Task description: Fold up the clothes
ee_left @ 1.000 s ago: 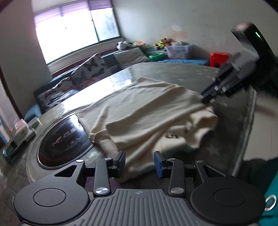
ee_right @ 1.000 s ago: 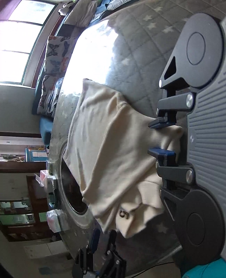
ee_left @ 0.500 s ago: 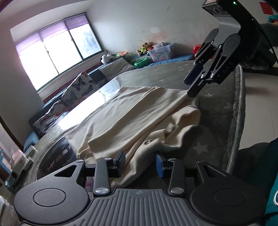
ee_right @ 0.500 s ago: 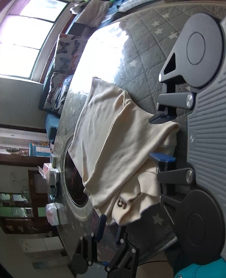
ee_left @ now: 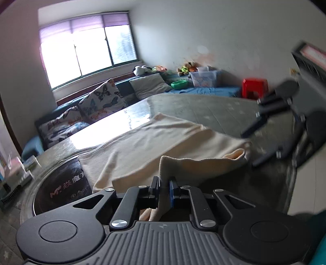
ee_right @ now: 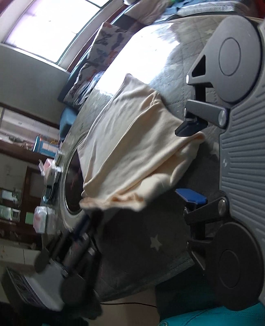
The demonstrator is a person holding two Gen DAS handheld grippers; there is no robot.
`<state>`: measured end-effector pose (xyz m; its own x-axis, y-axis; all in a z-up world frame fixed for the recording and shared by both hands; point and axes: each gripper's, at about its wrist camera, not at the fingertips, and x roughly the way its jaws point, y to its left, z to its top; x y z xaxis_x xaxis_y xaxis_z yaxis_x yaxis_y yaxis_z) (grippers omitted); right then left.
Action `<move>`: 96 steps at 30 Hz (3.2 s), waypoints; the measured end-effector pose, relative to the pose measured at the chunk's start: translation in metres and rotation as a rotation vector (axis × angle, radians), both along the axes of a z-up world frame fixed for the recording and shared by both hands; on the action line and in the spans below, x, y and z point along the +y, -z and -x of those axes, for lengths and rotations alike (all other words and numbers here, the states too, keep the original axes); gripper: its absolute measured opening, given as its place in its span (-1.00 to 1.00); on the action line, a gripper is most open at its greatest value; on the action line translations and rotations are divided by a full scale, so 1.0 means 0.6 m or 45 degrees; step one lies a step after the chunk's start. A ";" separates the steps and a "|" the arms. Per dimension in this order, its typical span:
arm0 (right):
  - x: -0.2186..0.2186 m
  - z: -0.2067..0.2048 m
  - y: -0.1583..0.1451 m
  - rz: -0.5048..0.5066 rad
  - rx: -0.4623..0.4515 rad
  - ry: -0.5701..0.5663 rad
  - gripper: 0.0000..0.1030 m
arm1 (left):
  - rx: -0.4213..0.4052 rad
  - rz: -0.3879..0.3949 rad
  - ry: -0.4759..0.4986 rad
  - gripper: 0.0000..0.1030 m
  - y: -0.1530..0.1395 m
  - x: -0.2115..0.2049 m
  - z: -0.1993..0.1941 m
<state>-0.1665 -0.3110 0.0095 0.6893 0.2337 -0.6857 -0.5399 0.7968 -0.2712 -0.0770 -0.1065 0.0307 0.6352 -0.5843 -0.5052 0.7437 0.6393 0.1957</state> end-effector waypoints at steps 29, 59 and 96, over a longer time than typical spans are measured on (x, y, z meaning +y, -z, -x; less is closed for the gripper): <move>0.001 -0.085 -0.028 -0.331 0.025 0.130 -0.84 | -0.142 -0.176 -0.054 -0.86 0.053 0.033 0.044; -0.013 0.022 -0.140 -0.422 0.001 0.043 -0.90 | -0.179 0.031 -0.087 -0.91 -0.073 0.051 0.078; -0.058 -0.276 -0.033 -0.548 0.002 0.494 -0.56 | 0.118 -0.029 -0.462 -0.62 0.012 -0.081 -0.238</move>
